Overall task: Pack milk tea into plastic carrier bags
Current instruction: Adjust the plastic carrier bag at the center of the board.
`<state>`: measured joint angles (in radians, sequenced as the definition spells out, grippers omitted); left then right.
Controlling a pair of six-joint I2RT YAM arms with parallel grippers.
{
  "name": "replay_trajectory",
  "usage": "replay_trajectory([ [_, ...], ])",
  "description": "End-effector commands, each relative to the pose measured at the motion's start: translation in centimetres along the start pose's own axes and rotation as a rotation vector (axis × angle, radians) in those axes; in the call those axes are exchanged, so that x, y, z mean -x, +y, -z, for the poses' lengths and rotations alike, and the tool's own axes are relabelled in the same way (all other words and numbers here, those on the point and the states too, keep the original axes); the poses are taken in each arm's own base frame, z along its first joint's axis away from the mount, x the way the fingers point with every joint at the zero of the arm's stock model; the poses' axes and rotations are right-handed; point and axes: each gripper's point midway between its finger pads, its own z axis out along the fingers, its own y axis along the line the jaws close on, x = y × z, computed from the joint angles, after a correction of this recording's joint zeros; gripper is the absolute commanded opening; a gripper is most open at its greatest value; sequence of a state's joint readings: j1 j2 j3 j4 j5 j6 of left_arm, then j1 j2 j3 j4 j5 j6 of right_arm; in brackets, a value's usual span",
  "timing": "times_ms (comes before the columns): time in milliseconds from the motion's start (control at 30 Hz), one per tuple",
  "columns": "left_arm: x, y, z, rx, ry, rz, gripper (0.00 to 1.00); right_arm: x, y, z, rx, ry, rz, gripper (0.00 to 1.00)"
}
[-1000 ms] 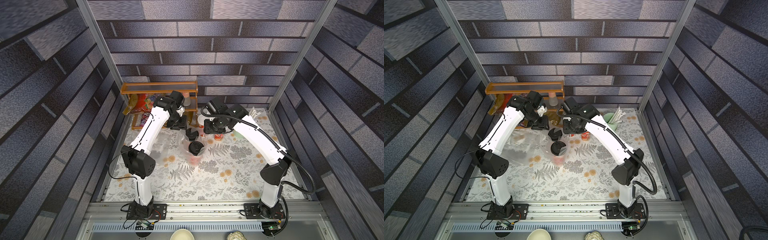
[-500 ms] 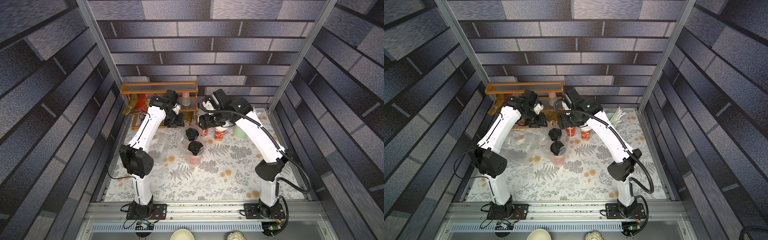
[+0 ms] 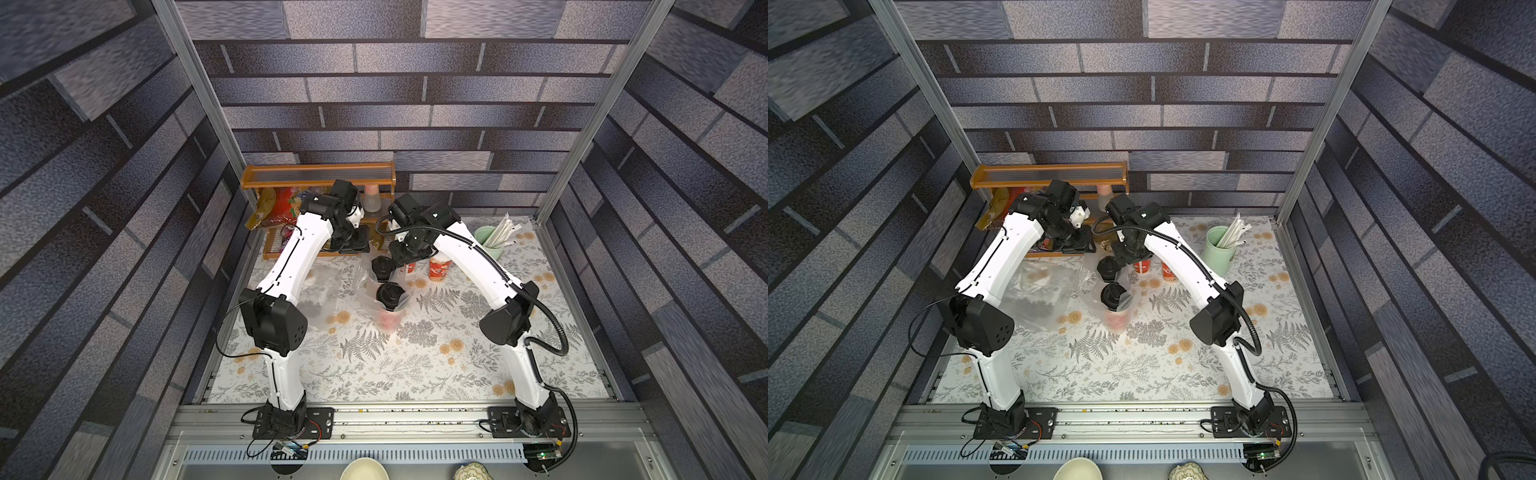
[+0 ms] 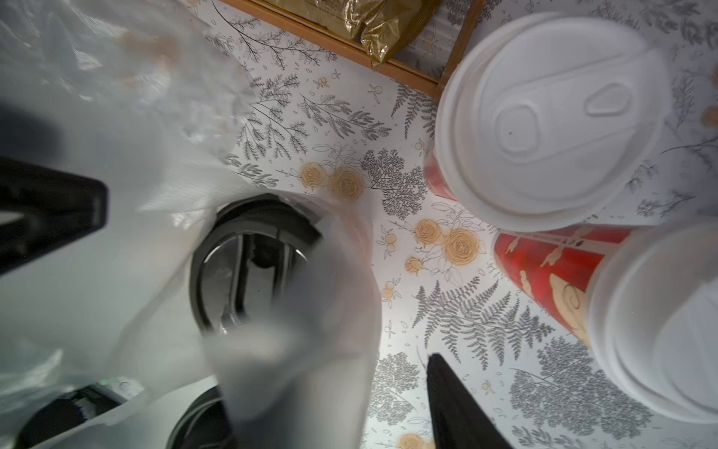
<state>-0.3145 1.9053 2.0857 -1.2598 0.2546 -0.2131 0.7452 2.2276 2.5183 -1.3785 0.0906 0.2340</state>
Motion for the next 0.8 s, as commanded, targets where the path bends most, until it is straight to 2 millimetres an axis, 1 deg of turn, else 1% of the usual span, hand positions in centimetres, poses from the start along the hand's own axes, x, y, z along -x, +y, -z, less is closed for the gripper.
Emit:
replay_trajectory([
  [0, 1.0, -0.4, 2.0, 0.002, -0.073, -0.050, 0.24, 2.0, -1.3, 2.1, -0.047, -0.108, -0.055, 0.37],
  [33, 1.1, -0.4, 1.9, 0.001, -0.074, -0.053, 0.21, 2.3, -1.2, 2.1, -0.041, -0.119, -0.060, 0.35],
  [167, 1.7, -0.3, 1.5, 0.006, -0.089, -0.058, 0.15, 2.8, -1.1, 2.2, -0.028, -0.140, -0.076, 0.35],
  [200, 1.8, -0.2, 1.5, 0.010, -0.095, -0.056, 0.14, 2.8, -1.0, 2.4, -0.025, -0.143, -0.078, 0.37],
  [267, 2.1, -0.1, 1.5, 0.015, -0.108, -0.050, 0.12, 2.9, -1.1, 3.0, -0.021, -0.155, -0.081, 0.45],
  [333, 2.3, -0.4, 1.7, 0.001, -0.121, -0.045, 0.12, 2.9, -1.3, 4.3, -0.023, -0.175, -0.079, 0.54],
  [400, 2.4, -0.9, 1.7, -0.028, -0.120, -0.042, 0.15, 3.1, -1.8, 6.0, -0.021, -0.209, -0.081, 0.61],
  [433, 2.3, -1.1, 1.7, -0.036, -0.118, -0.038, 0.19, 3.2, -2.4, 7.0, -0.022, -0.228, -0.085, 0.63],
  [533, 2.1, -1.3, 1.7, -0.051, -0.113, -0.034, 0.25, 3.5, -4.5, 9.8, -0.022, -0.287, -0.110, 0.64],
  [567, 2.0, -1.2, 1.7, -0.052, -0.112, -0.033, 0.26, 3.5, -5.6, 11.1, -0.020, -0.315, -0.124, 0.64],
  [633, 1.8, -1.4, 1.7, -0.061, -0.107, -0.034, 0.27, 3.5, -8.1, 11.9, -0.030, -0.330, -0.161, 0.63],
  [767, 1.6, -1.6, 1.8, -0.074, -0.107, -0.034, 0.24, 2.8, -13.9, 12.8, -0.069, -0.336, -0.254, 0.59],
])
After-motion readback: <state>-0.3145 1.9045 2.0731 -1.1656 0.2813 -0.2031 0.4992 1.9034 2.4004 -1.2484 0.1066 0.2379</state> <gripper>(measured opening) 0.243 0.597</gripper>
